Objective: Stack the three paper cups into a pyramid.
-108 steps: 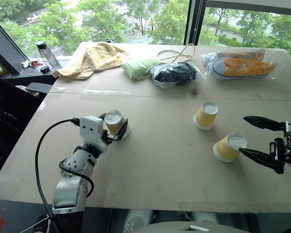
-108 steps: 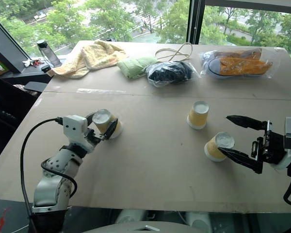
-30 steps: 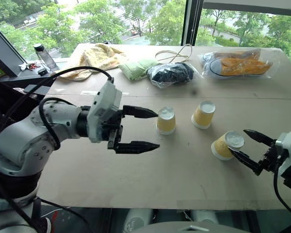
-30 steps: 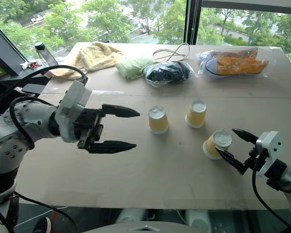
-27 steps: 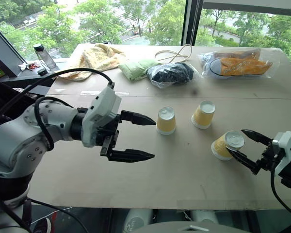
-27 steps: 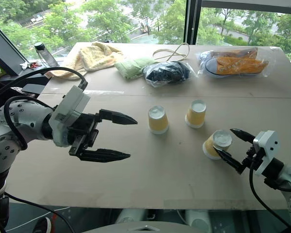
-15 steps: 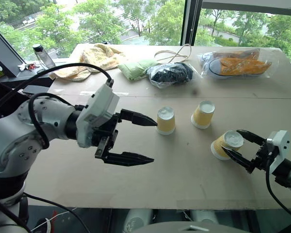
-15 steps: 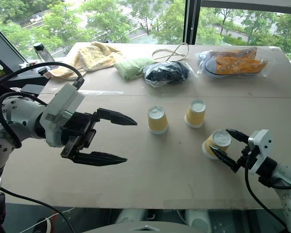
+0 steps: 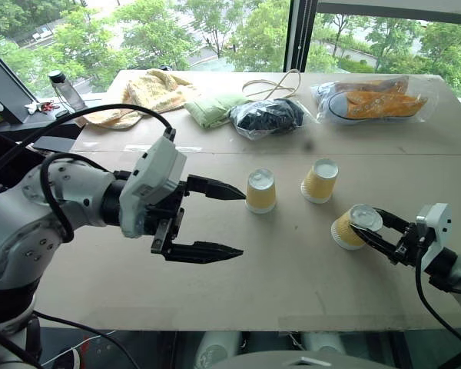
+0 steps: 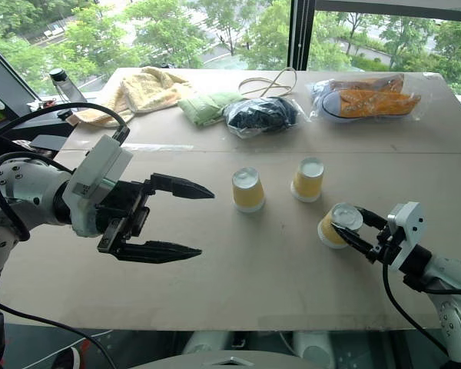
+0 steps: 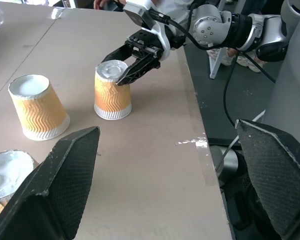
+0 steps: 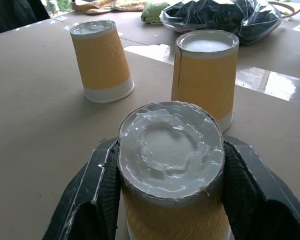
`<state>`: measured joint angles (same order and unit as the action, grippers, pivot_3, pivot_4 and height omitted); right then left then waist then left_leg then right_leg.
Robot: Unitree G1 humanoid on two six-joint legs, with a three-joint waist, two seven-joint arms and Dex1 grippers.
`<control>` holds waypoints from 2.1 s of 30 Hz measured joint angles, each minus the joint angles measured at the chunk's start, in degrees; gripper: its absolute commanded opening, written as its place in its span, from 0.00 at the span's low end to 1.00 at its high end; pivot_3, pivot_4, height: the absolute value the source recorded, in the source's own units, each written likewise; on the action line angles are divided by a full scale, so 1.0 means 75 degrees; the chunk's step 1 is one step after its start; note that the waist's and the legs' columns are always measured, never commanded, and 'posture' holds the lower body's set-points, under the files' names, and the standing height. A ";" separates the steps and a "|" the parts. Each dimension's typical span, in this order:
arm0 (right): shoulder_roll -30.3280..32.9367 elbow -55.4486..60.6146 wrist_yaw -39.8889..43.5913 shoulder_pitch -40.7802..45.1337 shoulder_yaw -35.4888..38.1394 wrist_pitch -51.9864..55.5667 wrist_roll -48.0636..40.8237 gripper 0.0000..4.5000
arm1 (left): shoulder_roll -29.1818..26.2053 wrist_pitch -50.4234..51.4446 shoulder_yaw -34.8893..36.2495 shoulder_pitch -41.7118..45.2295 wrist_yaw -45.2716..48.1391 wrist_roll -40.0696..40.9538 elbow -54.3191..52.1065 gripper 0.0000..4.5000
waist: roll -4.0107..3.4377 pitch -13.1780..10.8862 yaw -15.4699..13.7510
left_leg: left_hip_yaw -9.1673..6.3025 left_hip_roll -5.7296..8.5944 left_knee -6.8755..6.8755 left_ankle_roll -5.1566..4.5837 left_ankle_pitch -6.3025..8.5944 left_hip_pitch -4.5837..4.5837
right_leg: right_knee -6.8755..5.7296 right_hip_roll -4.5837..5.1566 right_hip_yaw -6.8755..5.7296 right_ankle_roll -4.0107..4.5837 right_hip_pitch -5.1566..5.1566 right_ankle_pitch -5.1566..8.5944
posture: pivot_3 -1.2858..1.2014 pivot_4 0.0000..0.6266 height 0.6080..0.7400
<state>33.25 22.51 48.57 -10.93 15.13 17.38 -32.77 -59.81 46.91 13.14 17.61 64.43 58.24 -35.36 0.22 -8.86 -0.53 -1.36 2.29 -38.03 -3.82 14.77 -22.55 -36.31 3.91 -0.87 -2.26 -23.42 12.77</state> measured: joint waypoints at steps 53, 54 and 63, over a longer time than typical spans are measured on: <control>-0.1270 -0.1259 -0.1528 0.4337 -0.2934 0.2156 0.1546 0.44 | 0.0824 -0.0972 0.1931 -0.2974 -0.1790 -0.0468 -0.0748 1.00 | 0.0003 -0.0003 -0.0022 | -0.0002 0.0007 0.0041 0.0026 -0.0013 -0.0010 | 0.0004 0.0013 -0.0003 0.0006 -0.0031 -0.0003 | 0.52 0.24 1.00; -0.1277 -0.1269 -0.1528 0.4345 -0.2933 0.2156 0.1545 0.44 | 0.0824 -0.0982 0.1931 -0.2975 -0.1790 -0.0471 -0.0748 1.00 | 0.0003 -0.0003 -0.0021 | -0.0002 0.0007 0.0041 0.0025 -0.0012 -0.0010 | 0.0004 0.0013 -0.0003 0.0006 -0.0031 -0.0003 | 0.52 0.24 1.00; -0.1334 -0.1259 -0.1450 0.4353 -0.2941 0.2506 0.1396 0.98 | 0.0851 -0.1111 0.1930 -0.3161 -0.1714 -0.0625 -0.0691 1.00 | 0.0002 -0.0004 -0.0015 | -0.0003 0.0006 0.0049 0.0025 -0.0012 -0.0010 | 0.0005 0.0013 -0.0002 0.0007 -0.0034 -0.0002 | 0.52 0.24 1.00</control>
<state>23.24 13.07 37.70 21.72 -6.93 36.17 -22.30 -53.43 38.58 27.61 -6.10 51.57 53.56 -40.54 0.23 -8.89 -0.64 -1.38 2.34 -37.66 -3.64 14.68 -22.62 -36.27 4.00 -0.89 -2.21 -23.67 12.75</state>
